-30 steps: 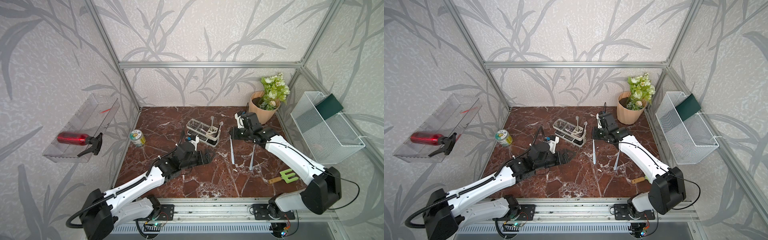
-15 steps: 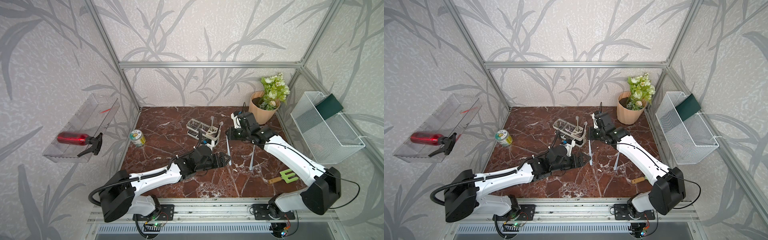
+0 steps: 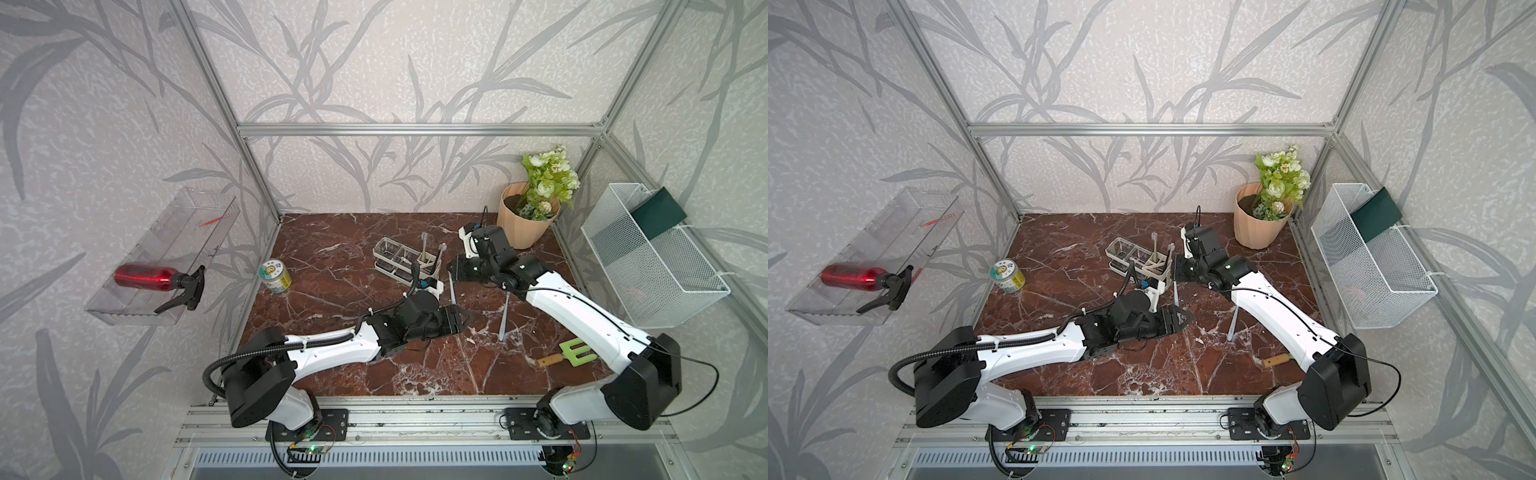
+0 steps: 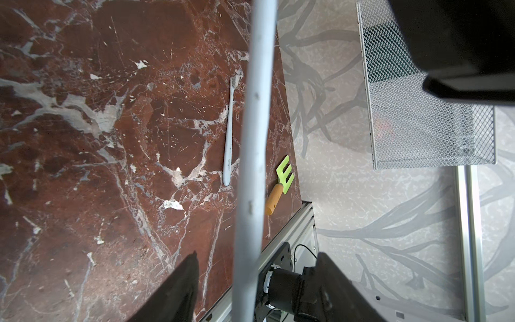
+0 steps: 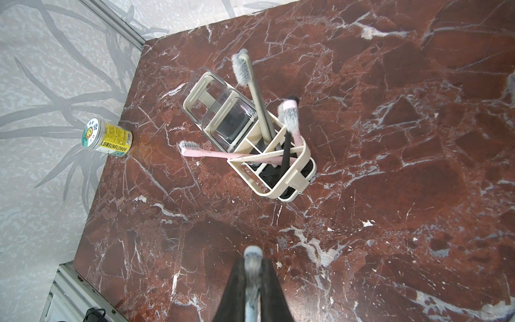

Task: Place the toothbrush into the toothbrush holder
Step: Pick up the toothbrush from the center of the board.

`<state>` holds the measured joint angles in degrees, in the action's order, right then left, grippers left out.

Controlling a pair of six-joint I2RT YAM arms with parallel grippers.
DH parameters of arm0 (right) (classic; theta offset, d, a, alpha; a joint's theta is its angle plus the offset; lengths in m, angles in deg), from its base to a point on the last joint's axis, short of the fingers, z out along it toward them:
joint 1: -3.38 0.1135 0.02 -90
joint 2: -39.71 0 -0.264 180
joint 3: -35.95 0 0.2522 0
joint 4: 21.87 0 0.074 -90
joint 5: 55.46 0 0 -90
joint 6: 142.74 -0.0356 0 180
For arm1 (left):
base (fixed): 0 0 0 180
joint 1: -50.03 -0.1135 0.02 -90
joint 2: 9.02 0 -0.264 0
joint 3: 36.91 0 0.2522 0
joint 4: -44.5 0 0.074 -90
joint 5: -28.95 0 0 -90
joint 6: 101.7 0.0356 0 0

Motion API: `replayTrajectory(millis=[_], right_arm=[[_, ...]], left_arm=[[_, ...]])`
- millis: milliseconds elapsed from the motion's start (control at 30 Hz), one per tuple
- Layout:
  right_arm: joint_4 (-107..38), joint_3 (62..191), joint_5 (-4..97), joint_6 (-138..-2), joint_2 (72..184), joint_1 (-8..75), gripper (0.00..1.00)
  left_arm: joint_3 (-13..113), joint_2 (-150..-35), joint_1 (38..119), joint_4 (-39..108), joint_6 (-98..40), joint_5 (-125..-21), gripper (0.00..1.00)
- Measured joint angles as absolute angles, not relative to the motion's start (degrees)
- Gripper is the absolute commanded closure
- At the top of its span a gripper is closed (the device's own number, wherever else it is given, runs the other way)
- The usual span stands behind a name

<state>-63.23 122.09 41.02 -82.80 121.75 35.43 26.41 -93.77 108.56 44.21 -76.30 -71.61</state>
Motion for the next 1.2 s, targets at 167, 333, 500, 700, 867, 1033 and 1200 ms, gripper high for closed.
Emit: replayTrajectory(millis=[167, 333, 500, 700, 867, 1033, 1200], right_arm=[[-62.64, 122.09, 41.02, -82.96, 121.75, 35.43, 1.00], [-62.44, 122.09, 41.02, -82.96, 121.75, 35.43, 1.00], [-62.44, 122.09, 41.02, -82.94, 121.75, 35.41, 1.00], [-62.46, 122.09, 41.02, -82.94, 121.75, 35.43, 1.00], [-62.44, 122.09, 41.04, -82.98, 121.75, 35.41, 1.00], [-62.44, 122.09, 41.04, -83.00, 121.75, 35.43, 1.00], [-62.44, 122.09, 41.04, -83.02, 121.75, 35.43, 1.00]], left_arm=[[26.39, -93.75, 108.56, 44.54, -76.37, -71.42, 0.56], [26.39, -93.64, 108.56, 44.49, -76.30, -71.22, 0.61], [26.26, -93.37, 108.56, 44.47, -76.19, -71.13, 0.71], [25.76, -92.35, 108.56, 44.30, -75.89, -70.72, 0.80], [25.69, -91.47, 108.56, 43.71, -75.73, -70.06, 0.81], [25.69, -91.45, 108.56, 42.94, -75.56, -69.89, 0.84], [25.65, -91.45, 108.56, 42.90, -75.32, -69.84, 0.88]])
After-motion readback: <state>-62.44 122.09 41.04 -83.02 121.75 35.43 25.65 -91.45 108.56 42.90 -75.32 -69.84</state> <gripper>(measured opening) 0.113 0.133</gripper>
